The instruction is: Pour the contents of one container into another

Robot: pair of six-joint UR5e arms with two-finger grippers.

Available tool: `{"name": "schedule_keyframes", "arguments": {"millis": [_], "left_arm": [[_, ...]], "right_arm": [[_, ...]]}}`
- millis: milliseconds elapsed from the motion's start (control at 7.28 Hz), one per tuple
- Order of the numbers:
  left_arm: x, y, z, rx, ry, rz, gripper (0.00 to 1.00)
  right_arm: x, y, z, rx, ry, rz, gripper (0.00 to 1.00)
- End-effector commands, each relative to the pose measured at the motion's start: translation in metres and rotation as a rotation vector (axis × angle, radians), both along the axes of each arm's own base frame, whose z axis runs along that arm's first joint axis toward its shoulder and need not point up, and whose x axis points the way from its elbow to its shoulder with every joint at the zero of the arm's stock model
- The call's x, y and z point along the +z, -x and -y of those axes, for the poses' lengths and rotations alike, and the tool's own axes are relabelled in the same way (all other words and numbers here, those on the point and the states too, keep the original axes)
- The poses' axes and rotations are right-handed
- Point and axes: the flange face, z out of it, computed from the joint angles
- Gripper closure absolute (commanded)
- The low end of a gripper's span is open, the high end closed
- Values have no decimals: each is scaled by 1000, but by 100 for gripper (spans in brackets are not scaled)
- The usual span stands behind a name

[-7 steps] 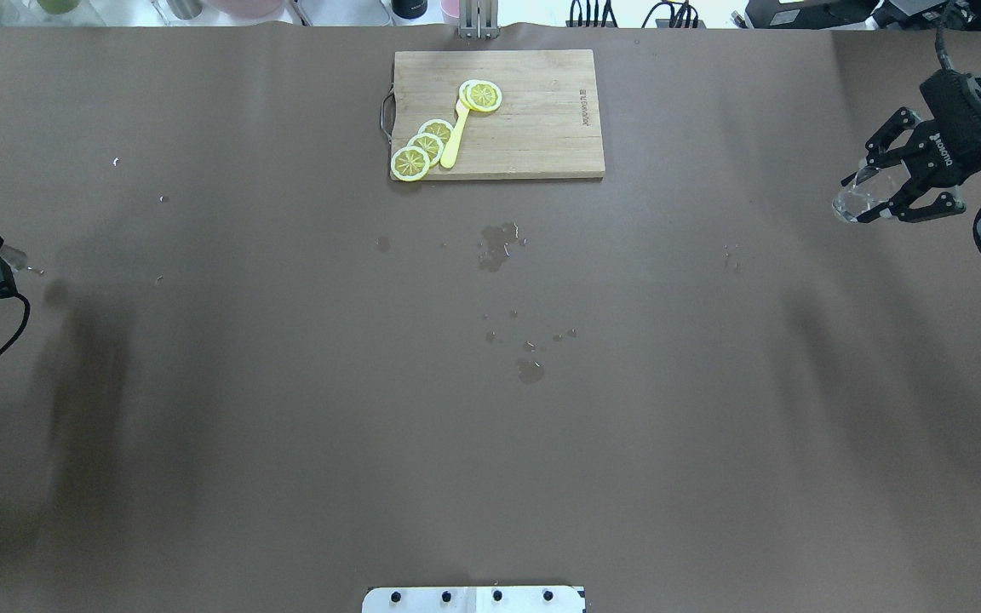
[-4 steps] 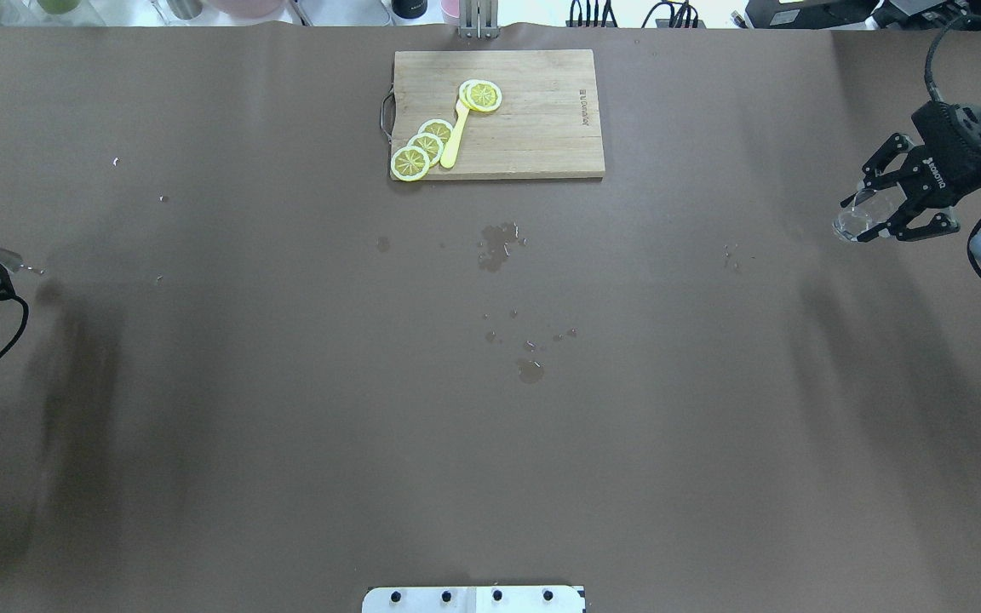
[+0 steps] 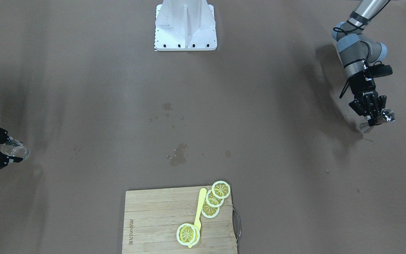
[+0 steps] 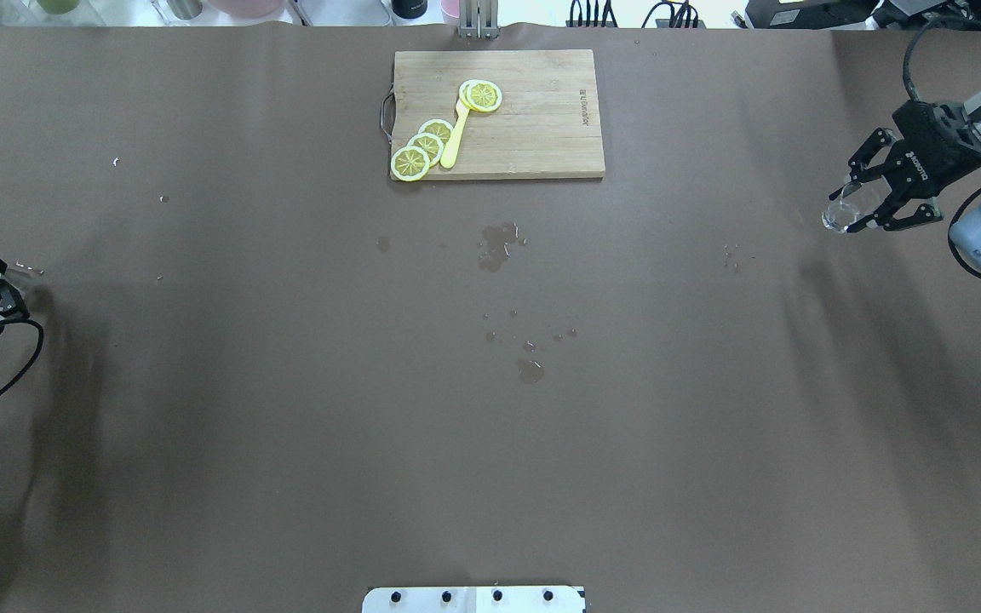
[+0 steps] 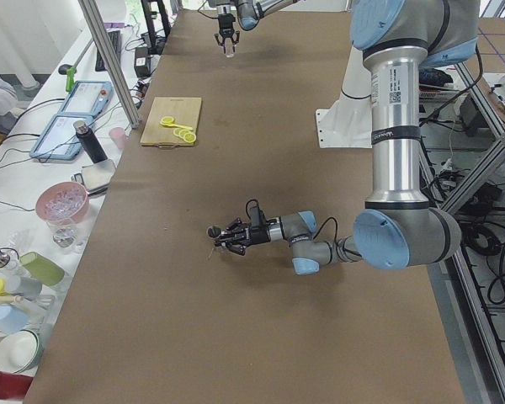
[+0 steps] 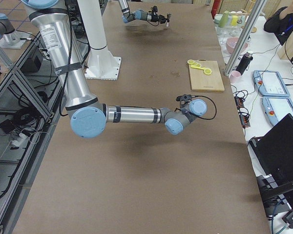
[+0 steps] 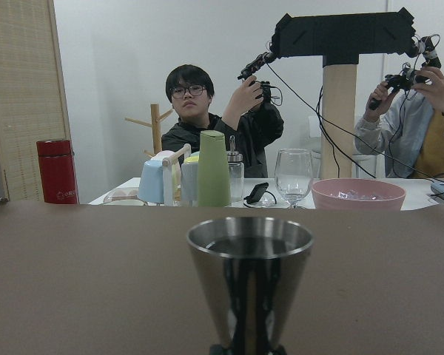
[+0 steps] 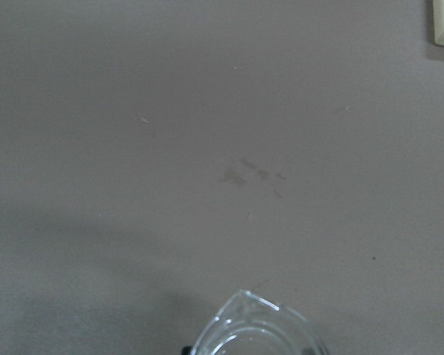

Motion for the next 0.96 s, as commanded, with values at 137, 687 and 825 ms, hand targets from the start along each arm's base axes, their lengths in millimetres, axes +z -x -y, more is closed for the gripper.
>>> {"name": "schedule_keyframes", "arguments": {"millis": [137, 687, 825], "left_arm": [[6, -7, -6, 3, 7, -3, 97], [7, -11, -8, 13, 14, 9, 71], [7, -11, -8, 15, 15, 9, 17]], "right_arm": [[-15, 21, 50, 39, -15, -59, 100], [-20, 33, 59, 123, 22, -132, 100], [-21, 34, 60, 129, 27, -137, 100]]}}
